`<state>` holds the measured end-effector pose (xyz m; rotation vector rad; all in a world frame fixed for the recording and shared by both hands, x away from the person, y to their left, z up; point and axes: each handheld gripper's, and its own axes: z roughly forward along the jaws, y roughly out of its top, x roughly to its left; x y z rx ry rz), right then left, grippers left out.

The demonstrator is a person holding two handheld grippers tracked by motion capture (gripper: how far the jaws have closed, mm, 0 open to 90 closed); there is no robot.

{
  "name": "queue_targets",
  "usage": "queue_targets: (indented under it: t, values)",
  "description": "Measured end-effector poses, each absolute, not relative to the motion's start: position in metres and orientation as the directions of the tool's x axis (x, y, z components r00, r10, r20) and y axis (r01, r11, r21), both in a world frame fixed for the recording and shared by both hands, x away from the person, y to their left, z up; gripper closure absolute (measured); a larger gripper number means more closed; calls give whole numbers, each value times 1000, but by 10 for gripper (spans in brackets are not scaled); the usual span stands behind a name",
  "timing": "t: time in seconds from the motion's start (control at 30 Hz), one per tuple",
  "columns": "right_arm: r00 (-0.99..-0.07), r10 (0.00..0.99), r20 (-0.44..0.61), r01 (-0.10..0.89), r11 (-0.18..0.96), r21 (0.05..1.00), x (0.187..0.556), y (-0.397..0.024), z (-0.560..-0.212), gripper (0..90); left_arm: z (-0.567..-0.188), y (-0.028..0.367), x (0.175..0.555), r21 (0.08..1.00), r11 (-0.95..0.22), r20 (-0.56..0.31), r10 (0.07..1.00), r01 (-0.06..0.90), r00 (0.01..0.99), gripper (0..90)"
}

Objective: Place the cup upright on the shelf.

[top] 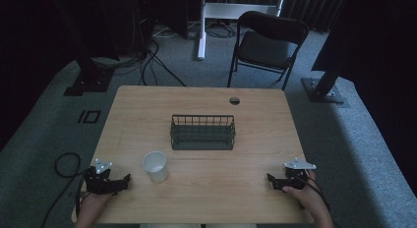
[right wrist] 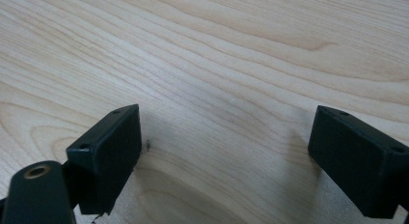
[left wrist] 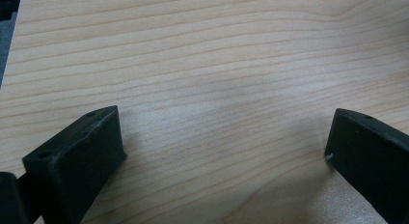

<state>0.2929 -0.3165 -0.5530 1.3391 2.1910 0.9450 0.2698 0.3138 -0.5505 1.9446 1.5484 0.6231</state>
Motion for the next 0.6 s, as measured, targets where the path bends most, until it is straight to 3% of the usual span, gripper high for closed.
queue_targets:
  t: [0.6]
  values:
    - [-457, 890, 9, 616, 309, 724, 292, -317, -553, 112, -550, 314, 270, 685, -166, 8, 975, 709, 220, 1]
